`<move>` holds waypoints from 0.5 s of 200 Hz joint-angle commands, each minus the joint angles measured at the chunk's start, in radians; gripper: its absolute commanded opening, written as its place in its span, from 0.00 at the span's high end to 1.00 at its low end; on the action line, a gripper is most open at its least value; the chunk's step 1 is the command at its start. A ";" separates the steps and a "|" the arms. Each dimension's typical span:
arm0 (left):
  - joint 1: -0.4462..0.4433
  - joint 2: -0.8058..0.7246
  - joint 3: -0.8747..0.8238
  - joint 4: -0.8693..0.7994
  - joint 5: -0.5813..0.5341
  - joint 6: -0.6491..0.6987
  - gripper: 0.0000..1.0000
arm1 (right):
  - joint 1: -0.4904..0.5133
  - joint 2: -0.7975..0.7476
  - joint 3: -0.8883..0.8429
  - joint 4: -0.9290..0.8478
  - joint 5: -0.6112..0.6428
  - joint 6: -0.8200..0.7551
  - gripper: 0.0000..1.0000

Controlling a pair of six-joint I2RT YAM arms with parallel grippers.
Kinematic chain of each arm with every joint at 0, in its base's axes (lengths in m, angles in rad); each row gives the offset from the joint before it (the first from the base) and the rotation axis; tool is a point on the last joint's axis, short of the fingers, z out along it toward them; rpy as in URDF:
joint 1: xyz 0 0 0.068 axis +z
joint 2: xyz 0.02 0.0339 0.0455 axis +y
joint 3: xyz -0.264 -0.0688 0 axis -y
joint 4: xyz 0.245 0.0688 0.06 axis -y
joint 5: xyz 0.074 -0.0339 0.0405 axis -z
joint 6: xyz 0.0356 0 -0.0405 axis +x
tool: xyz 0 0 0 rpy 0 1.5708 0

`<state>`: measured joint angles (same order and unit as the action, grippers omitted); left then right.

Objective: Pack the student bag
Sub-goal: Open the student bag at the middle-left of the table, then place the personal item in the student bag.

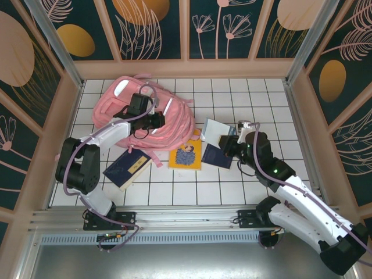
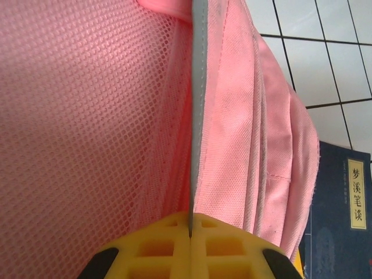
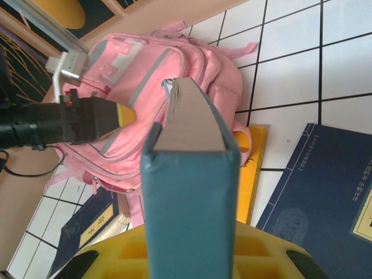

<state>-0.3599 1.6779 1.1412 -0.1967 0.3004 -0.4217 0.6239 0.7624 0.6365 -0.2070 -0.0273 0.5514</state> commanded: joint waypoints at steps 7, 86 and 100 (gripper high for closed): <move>0.006 -0.153 0.080 -0.001 -0.074 0.006 1.00 | -0.023 0.031 0.061 0.018 0.018 0.004 1.00; 0.119 -0.381 0.160 -0.008 -0.045 -0.022 1.00 | -0.135 0.257 0.132 0.263 -0.318 0.177 1.00; 0.123 -0.382 0.168 0.000 -0.024 -0.028 1.00 | -0.135 0.308 0.152 0.335 -0.370 0.228 1.00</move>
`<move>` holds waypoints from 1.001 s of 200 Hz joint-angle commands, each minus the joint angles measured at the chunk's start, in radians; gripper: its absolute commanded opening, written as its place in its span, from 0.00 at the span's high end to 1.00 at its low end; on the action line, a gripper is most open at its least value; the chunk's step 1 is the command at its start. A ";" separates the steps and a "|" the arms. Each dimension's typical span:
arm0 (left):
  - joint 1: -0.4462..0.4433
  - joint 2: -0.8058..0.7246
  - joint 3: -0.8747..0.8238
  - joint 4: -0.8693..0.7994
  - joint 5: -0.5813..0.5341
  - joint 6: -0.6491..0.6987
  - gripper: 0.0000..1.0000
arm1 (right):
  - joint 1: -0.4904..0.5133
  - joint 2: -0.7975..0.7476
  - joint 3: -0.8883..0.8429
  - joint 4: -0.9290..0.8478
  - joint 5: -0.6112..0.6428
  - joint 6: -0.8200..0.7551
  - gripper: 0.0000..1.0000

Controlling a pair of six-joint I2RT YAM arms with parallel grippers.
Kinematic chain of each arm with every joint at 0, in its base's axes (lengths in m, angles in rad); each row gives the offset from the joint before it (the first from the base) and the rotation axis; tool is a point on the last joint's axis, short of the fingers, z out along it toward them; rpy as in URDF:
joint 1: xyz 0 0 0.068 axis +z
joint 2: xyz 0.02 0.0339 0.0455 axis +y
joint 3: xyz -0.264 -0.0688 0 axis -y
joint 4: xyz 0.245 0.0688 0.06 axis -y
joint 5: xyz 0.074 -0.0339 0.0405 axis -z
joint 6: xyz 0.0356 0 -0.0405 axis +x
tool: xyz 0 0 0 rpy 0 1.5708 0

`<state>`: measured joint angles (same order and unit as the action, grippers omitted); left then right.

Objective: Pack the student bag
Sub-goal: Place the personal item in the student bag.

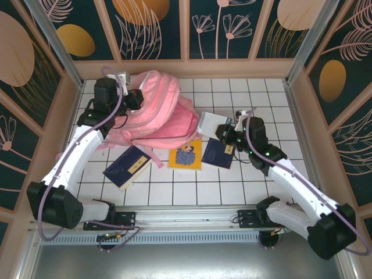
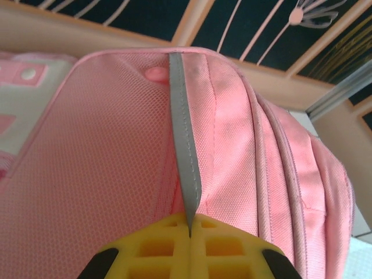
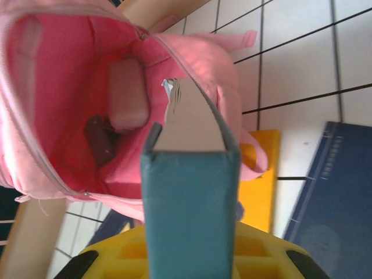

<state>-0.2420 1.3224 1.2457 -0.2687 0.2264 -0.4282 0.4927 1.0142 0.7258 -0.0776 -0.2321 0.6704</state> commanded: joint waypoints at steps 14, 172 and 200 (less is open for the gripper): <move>0.010 -0.030 0.064 0.083 0.068 -0.023 1.00 | -0.005 0.109 0.082 0.280 -0.212 0.160 1.00; 0.024 -0.109 -0.032 0.258 0.260 -0.043 1.00 | 0.237 1.098 0.709 0.677 -0.451 0.442 1.00; 0.024 -0.111 -0.025 0.261 0.259 -0.046 1.00 | 0.308 1.246 0.966 0.452 -0.313 0.376 0.90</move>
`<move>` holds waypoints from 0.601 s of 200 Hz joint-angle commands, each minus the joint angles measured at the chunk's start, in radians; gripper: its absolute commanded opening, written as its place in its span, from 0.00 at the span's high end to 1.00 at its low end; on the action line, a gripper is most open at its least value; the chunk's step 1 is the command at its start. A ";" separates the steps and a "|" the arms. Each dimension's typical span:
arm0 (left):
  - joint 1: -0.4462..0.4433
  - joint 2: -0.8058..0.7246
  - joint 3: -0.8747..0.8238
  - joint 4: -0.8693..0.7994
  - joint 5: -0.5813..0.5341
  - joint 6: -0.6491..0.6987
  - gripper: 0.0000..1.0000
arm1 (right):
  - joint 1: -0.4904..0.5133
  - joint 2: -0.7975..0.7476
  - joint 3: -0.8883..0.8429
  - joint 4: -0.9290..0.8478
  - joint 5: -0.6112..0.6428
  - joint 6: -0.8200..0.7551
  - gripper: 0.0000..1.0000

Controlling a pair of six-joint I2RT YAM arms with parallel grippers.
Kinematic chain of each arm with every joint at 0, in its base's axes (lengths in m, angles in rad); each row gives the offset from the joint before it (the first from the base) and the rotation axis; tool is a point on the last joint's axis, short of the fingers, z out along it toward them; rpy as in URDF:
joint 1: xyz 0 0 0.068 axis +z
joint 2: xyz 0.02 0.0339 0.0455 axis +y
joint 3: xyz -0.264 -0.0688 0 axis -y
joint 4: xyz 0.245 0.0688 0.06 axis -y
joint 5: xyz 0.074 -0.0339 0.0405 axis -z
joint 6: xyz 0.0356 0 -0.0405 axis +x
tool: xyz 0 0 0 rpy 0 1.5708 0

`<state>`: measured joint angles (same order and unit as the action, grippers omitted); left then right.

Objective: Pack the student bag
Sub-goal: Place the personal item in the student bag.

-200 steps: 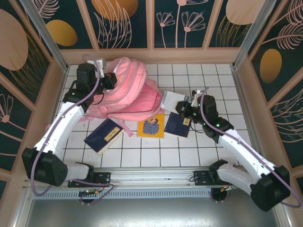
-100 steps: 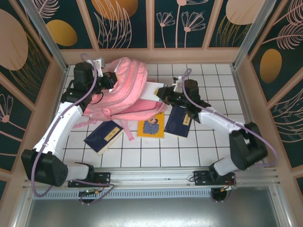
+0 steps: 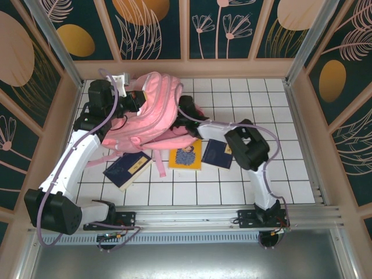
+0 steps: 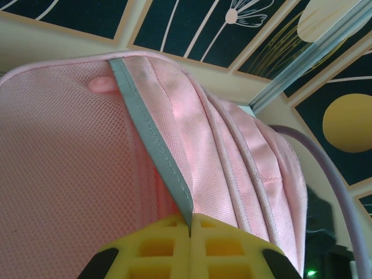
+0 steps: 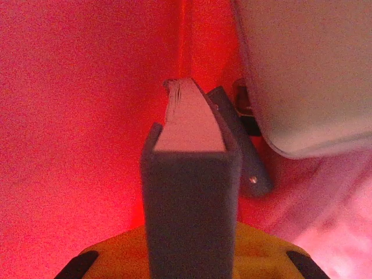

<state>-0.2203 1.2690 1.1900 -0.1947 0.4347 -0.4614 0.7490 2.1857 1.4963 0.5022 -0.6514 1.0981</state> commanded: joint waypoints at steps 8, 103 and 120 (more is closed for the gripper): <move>0.002 -0.057 0.032 0.190 0.053 -0.016 1.00 | 0.067 0.122 0.267 -0.176 0.129 -0.071 0.79; 0.002 -0.048 0.059 0.100 -0.091 0.003 1.00 | 0.077 -0.035 0.139 -0.201 0.248 -0.245 0.01; 0.003 -0.047 0.054 0.096 -0.103 0.004 1.00 | 0.060 -0.124 0.023 -0.166 0.257 -0.261 0.01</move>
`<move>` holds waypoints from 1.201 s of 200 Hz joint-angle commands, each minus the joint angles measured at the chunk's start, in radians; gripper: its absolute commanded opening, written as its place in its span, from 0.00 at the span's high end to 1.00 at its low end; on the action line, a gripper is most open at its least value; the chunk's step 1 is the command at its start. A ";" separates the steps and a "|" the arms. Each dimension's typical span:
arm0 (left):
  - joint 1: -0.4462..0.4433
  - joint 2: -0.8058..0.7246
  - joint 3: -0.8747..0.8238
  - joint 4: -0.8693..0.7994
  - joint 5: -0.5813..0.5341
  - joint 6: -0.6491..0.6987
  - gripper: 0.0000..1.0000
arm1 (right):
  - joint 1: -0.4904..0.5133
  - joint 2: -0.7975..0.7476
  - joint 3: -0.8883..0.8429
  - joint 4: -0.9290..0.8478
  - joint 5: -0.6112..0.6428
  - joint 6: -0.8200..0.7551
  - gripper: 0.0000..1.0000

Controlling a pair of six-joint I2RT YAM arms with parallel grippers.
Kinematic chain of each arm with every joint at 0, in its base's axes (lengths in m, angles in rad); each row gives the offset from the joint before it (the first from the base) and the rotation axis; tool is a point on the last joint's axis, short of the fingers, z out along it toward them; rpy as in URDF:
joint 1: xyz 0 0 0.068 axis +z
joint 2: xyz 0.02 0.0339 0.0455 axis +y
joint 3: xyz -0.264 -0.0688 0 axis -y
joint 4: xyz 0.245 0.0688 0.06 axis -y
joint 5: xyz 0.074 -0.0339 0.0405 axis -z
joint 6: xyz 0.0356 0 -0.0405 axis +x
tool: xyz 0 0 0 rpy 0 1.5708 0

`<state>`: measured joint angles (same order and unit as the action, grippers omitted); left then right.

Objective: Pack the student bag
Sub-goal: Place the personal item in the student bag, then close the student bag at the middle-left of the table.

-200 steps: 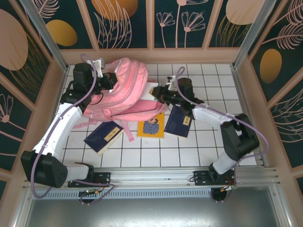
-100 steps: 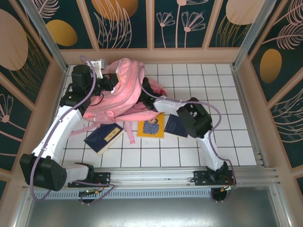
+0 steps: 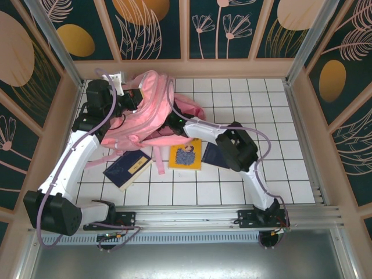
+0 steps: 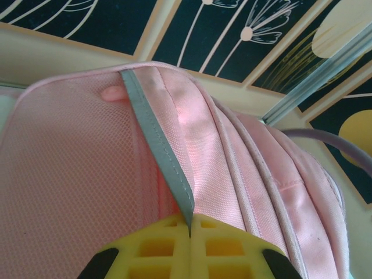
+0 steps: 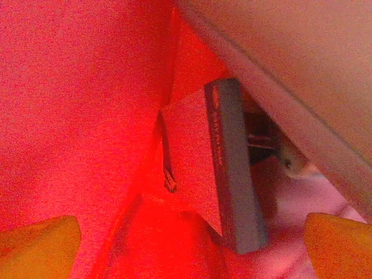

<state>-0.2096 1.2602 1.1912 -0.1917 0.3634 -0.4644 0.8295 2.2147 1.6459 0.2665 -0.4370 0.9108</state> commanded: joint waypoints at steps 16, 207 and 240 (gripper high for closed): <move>-0.007 -0.038 0.046 0.090 -0.051 0.006 1.00 | -0.033 -0.231 -0.228 0.074 0.056 -0.102 0.01; -0.285 0.178 0.225 -0.160 -0.230 0.179 0.51 | -0.468 -1.053 -1.064 -0.423 0.545 -0.209 0.09; -0.485 0.326 0.230 -0.137 -0.173 0.136 0.52 | -0.610 -1.032 -1.104 -0.373 0.369 -0.244 0.10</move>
<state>-0.5644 1.4780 1.4265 -0.2977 0.1665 -0.3218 0.2867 1.1843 0.5629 -0.1326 0.0921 0.7067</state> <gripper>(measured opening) 0.487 0.904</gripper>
